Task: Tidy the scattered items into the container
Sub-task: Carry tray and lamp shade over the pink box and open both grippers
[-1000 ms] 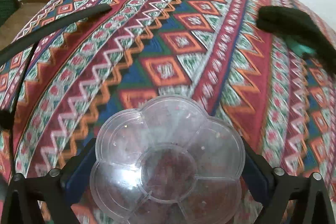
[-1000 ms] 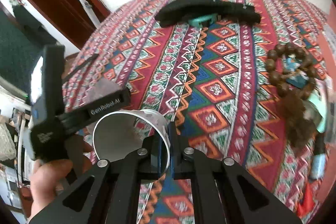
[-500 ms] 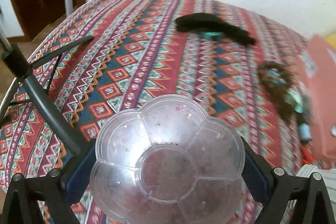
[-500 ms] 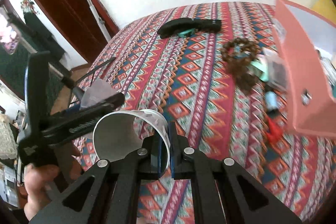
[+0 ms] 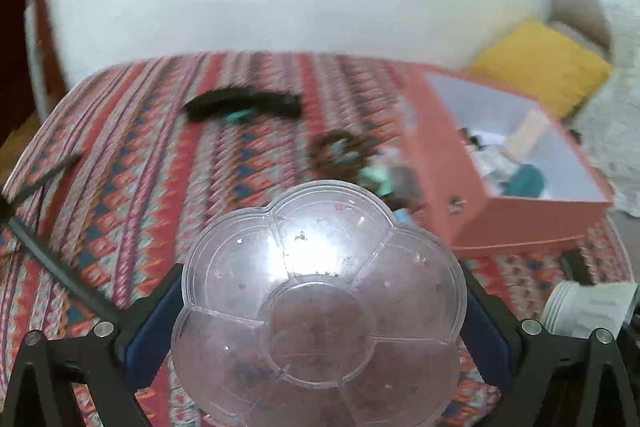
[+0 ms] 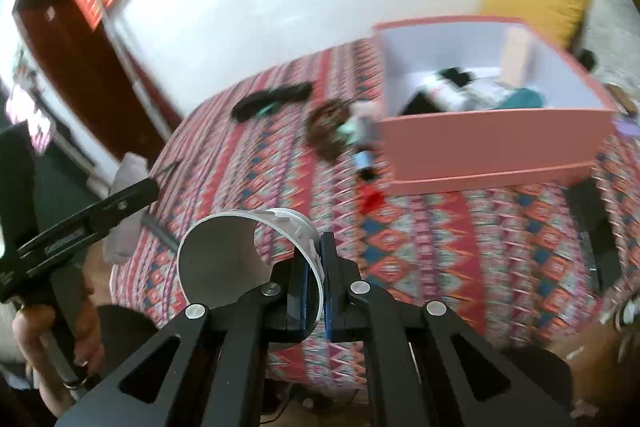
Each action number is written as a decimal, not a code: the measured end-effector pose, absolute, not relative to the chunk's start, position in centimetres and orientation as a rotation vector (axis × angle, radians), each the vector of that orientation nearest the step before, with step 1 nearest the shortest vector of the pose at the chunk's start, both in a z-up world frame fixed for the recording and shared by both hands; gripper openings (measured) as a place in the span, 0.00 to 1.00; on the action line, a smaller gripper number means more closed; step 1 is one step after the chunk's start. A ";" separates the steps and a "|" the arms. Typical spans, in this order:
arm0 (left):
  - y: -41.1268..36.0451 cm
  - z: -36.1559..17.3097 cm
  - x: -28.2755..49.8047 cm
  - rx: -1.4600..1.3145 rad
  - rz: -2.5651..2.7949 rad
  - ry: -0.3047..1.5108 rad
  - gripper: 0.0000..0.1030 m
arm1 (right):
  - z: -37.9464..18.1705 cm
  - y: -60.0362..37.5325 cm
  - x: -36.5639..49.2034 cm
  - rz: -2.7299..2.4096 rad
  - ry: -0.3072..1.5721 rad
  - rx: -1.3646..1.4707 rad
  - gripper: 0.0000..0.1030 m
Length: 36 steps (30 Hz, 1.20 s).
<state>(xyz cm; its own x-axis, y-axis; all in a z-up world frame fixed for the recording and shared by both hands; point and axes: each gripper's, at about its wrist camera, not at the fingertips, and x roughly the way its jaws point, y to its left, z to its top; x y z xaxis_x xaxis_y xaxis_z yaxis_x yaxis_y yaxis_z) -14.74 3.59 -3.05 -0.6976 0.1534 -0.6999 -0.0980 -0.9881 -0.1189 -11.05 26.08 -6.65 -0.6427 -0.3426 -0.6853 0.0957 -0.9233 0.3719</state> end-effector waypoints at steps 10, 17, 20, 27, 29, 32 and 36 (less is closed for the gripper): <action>13.6 3.9 -14.9 -0.863 2.643 0.013 0.97 | 0.5 35.1 -7.3 -2.898 -0.522 0.918 0.05; 20.1 7.7 -19.5 -0.723 2.537 0.046 0.97 | 5.9 38.1 -8.7 -3.057 -0.405 0.718 0.05; 22.4 8.2 -22.8 -0.718 2.524 0.056 0.97 | 7.1 39.6 -11.6 -3.094 -0.378 0.682 0.05; 26.5 3.7 -33.6 -0.892 2.465 0.067 0.97 | 4.3 43.9 -23.1 -3.074 -0.358 0.804 0.05; 26.9 1.5 -36.8 -1.006 2.440 0.049 0.97 | 2.2 44.9 -27.0 -3.060 -0.333 0.907 0.13; 25.9 -1.2 -40.3 -1.173 2.403 -0.038 0.97 | -0.8 45.2 -30.7 -3.065 -0.274 1.094 0.65; 23.3 -1.5 -41.0 -1.211 2.425 -0.104 0.98 | -2.2 45.2 -30.8 -3.033 -0.343 1.063 0.70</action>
<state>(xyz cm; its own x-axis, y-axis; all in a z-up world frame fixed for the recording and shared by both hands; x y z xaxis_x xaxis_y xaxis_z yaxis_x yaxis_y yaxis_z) -41.02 23.31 -1.49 -0.5288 0.4047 -0.7460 -0.3394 -0.9065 -0.2511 -30.83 45.22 -2.17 -0.7800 0.0150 -0.6255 -0.1544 -0.9734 0.1691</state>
